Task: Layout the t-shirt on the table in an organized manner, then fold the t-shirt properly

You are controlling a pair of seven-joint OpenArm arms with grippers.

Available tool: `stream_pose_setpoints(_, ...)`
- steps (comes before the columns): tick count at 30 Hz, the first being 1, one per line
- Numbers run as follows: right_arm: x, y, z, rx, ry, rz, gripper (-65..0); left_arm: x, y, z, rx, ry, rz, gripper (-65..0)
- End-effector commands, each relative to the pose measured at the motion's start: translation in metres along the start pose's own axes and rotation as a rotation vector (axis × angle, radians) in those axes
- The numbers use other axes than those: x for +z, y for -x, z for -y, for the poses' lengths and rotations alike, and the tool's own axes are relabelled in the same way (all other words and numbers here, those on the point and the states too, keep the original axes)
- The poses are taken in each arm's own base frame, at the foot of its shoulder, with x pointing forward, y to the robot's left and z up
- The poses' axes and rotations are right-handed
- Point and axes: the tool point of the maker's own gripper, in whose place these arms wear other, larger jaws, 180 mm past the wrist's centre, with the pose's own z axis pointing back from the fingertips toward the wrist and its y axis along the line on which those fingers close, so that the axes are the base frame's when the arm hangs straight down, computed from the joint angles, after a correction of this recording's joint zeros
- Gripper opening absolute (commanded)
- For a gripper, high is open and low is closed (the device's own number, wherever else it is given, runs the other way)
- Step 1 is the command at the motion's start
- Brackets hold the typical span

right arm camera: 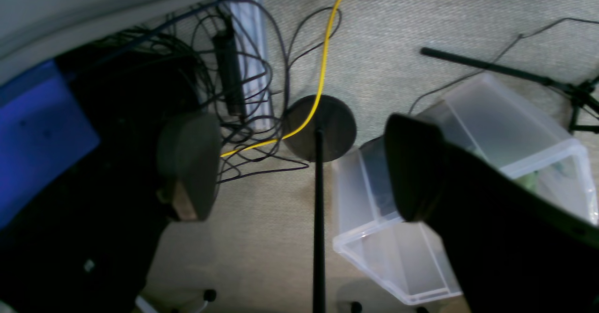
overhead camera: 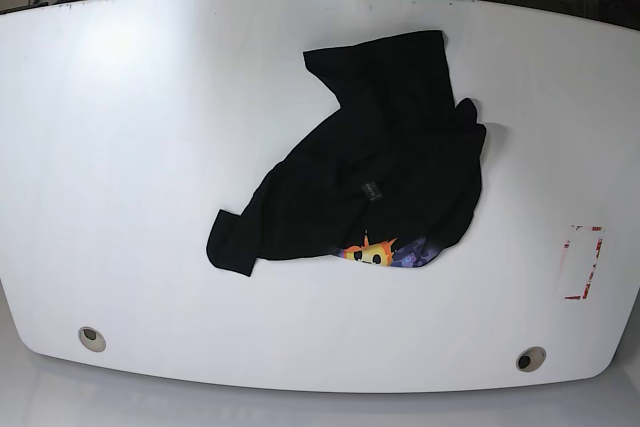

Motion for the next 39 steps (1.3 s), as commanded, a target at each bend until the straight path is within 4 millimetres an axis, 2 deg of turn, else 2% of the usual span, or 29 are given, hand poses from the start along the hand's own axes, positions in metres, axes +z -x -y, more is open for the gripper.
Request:
stream_pose_setpoints(1, 0.001, 0.003, 0.004, 0.004, 0.007, 0.003, -13.1, 0.0, 0.015, 0.007, 0.0, 0.014, -0.038, -49.4)
stream_pose_setpoints(17, 0.0, 0.006, 0.0, 0.029, 0.002, 0.011, -14.6, 0.0, 0.009, 0.005, 0.001, 0.011, -0.019, -49.5)
stream_pose_setpoints(23, 0.0, 0.004, 0.004, 0.019, 0.013, 0.024, -19.5, 0.0, 0.01, 0.003, -0.001, 0.009, -0.025, -49.2)
stream_pose_setpoints(27, 0.0, 0.008, 0.003, 0.018, 0.011, 0.015, -28.3, 0.0, 0.005, 0.0, 0.004, 0.005, -0.015, -49.2)
stream_pose_setpoints(29, 0.0, 0.009, 0.003, 0.016, 0.012, 0.015, -34.9, 0.0, 0.005, -0.002, 0.005, 0.002, -0.015, -49.2)
stream_pose_setpoints(33, 0.0, 0.008, 0.003, 0.013, 0.013, 0.019, -52.7, 0.0, 0.005, -0.006, 0.004, -0.004, -0.012, -49.5)
stream_pose_setpoints(35, 0.0, 0.005, 0.004, 0.018, 0.012, 0.019, -65.0, 0.0, 0.007, -0.002, -0.002, 0.003, -0.018, -49.5)
stream_pose_setpoints(39, 0.0, 0.008, 0.004, 0.025, 0.013, 0.012, -65.0, 0.001, 0.01, -0.005, 0.0, -0.002, -0.018, -49.3)
